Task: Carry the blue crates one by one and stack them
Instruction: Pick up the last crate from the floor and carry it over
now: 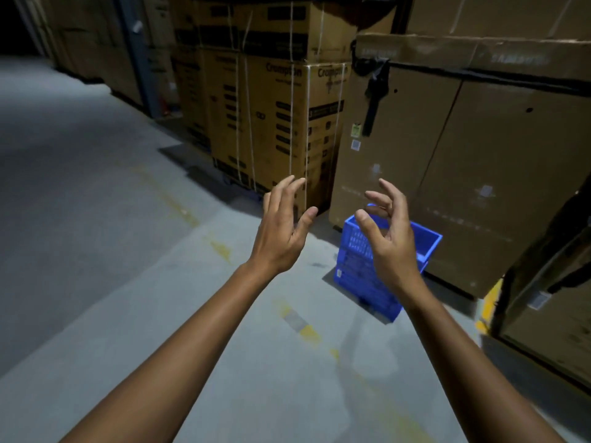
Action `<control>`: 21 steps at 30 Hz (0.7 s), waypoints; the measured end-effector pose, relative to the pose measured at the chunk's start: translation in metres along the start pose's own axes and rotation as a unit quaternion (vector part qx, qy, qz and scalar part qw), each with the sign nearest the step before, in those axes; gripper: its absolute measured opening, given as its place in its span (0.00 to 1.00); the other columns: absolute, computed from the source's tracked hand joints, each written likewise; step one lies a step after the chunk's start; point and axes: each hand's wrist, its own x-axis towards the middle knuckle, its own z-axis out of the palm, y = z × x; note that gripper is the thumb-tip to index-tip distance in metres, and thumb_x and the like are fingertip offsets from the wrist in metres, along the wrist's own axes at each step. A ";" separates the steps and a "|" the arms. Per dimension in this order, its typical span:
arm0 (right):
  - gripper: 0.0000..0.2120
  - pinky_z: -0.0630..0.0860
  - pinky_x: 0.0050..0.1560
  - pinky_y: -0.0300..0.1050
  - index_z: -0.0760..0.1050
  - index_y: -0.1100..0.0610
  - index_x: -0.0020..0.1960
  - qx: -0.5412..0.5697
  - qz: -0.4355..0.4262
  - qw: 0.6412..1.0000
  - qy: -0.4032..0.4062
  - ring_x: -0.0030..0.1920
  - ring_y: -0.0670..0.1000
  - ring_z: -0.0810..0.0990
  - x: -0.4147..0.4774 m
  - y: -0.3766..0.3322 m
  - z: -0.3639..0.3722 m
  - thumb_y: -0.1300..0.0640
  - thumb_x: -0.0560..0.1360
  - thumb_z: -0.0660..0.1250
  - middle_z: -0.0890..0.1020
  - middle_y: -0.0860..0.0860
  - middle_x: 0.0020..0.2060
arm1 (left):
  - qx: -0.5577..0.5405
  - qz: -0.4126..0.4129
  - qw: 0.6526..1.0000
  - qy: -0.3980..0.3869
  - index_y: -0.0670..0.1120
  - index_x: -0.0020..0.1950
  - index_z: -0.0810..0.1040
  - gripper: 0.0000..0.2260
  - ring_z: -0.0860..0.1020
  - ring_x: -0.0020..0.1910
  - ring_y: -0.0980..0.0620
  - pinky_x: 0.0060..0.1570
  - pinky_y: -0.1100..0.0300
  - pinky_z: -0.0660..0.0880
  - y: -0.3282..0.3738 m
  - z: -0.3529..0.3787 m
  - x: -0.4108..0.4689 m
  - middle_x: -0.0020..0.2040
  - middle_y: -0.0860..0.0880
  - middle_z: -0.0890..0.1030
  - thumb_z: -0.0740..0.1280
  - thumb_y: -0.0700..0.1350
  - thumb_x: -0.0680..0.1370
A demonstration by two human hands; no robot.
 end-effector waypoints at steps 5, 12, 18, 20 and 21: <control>0.35 0.74 0.54 0.38 0.63 0.50 0.75 0.053 0.045 0.997 -0.041 0.62 0.47 0.77 -0.078 -0.022 0.000 0.38 0.72 0.65 0.75 0.49 0.65 | 0.040 -0.052 0.998 -0.012 0.49 0.75 0.63 0.26 0.63 0.72 0.51 0.66 0.62 0.60 0.041 -0.033 -0.093 0.74 0.49 0.65 0.54 0.60 0.81; 0.36 0.78 0.53 0.44 0.64 0.50 0.74 0.113 0.047 0.985 -0.120 0.60 0.47 0.78 -0.149 -0.080 0.035 0.36 0.71 0.65 0.76 0.49 0.65 | 0.112 -0.114 0.987 0.033 0.46 0.74 0.65 0.25 0.65 0.69 0.51 0.65 0.62 0.62 0.068 -0.124 -0.192 0.70 0.49 0.69 0.56 0.58 0.81; 0.31 0.75 0.52 0.38 0.64 0.48 0.74 0.149 0.030 0.969 -0.196 0.60 0.42 0.77 -0.236 -0.143 0.071 0.40 0.74 0.65 0.75 0.45 0.65 | 0.158 -0.148 0.973 0.085 0.48 0.74 0.65 0.24 0.66 0.68 0.52 0.63 0.62 0.62 0.106 -0.209 -0.284 0.70 0.50 0.69 0.57 0.57 0.81; 0.30 0.76 0.53 0.40 0.64 0.48 0.73 0.164 0.025 0.962 -0.216 0.60 0.43 0.77 -0.271 -0.170 0.080 0.42 0.74 0.65 0.75 0.45 0.64 | 0.168 -0.157 0.968 0.099 0.47 0.74 0.65 0.24 0.66 0.68 0.52 0.63 0.62 0.62 0.123 -0.239 -0.323 0.70 0.50 0.69 0.57 0.57 0.81; 0.30 0.76 0.53 0.40 0.65 0.49 0.73 0.169 0.021 0.959 -0.225 0.60 0.44 0.77 -0.292 -0.184 0.084 0.42 0.74 0.65 0.75 0.46 0.64 | 0.174 -0.161 0.966 0.105 0.47 0.74 0.65 0.24 0.66 0.68 0.52 0.63 0.63 0.62 0.133 -0.254 -0.345 0.70 0.50 0.69 0.57 0.56 0.81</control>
